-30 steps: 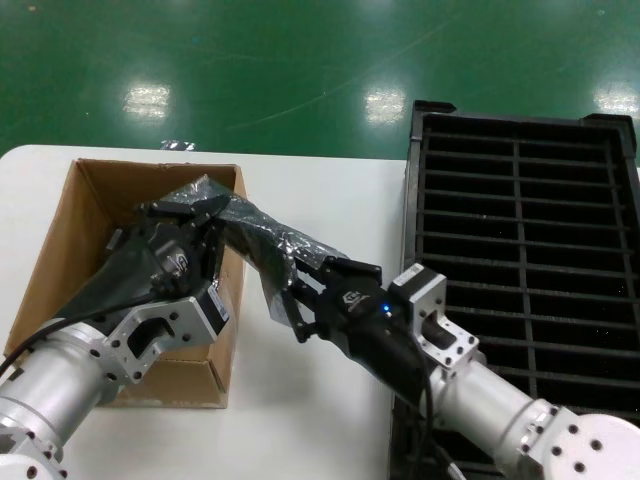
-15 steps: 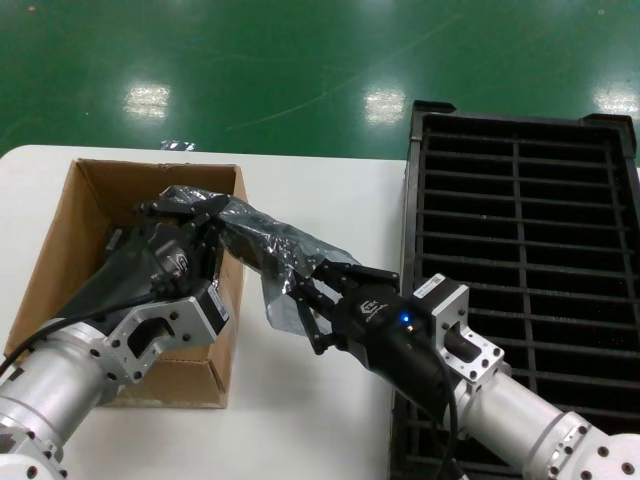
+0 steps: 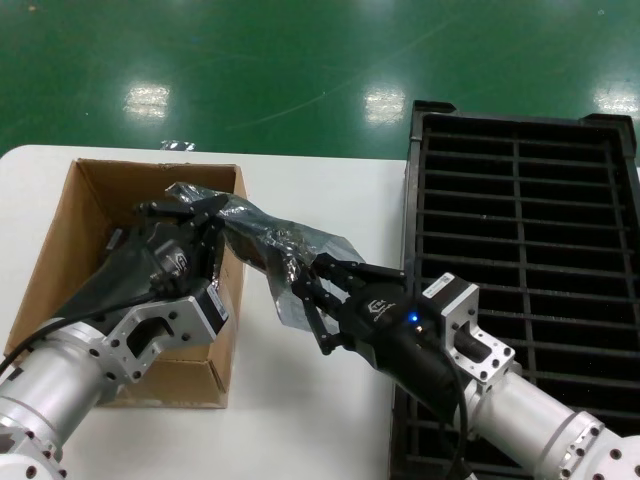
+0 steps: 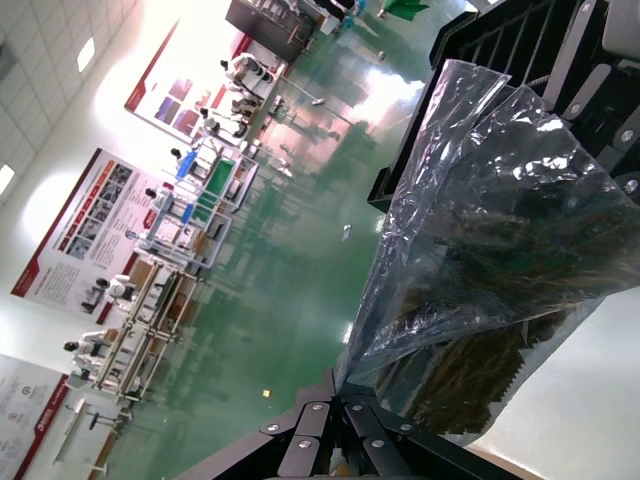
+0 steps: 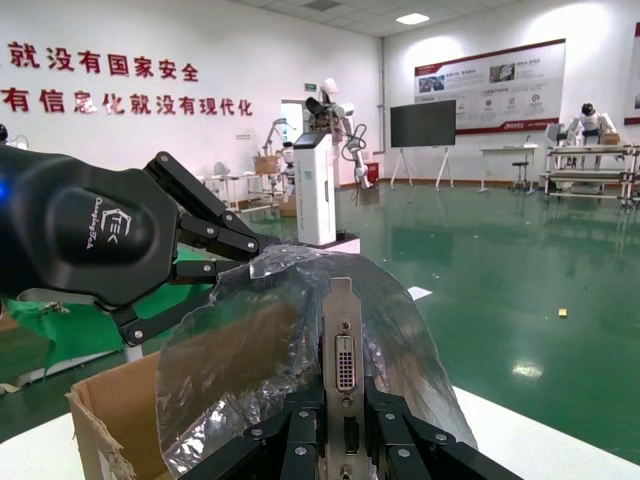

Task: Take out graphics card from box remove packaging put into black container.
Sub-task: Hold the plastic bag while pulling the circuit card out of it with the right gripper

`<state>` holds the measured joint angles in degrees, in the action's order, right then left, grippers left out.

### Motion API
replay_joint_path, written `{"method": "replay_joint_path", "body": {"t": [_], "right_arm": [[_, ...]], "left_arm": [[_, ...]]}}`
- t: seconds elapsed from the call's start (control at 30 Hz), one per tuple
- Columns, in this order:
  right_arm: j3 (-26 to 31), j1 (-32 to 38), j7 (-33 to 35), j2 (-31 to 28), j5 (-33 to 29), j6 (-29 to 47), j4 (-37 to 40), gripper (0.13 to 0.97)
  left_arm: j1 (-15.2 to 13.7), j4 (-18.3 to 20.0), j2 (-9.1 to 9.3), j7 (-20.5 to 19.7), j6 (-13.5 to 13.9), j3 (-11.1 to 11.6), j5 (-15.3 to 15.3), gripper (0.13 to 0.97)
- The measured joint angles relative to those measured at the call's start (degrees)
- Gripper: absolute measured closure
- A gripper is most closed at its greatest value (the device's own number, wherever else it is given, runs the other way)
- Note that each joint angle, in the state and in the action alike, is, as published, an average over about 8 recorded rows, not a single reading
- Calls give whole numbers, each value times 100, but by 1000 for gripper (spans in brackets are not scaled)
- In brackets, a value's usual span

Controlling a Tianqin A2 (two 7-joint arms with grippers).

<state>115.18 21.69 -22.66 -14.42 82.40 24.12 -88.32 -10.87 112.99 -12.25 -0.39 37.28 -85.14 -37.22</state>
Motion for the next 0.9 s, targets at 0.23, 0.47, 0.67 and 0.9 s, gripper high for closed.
{"method": "replay_joint_path", "body": {"t": [0.23, 0.47, 0.67, 0.9], "right_arm": [[56, 93, 149, 142, 118, 76, 187, 897], [97, 212, 464, 309, 394, 172, 513, 886], [73, 279, 692, 379, 627, 224, 720, 850], [43, 277, 779, 376, 779, 217, 785, 779]], "left_arm": [[0, 0, 0, 0, 0, 1, 0, 958], [0, 0, 0, 0, 0, 0, 0, 958], [0, 0, 0, 0, 0, 0, 0, 958], [0, 0, 0, 0, 0, 0, 0, 958]]}}
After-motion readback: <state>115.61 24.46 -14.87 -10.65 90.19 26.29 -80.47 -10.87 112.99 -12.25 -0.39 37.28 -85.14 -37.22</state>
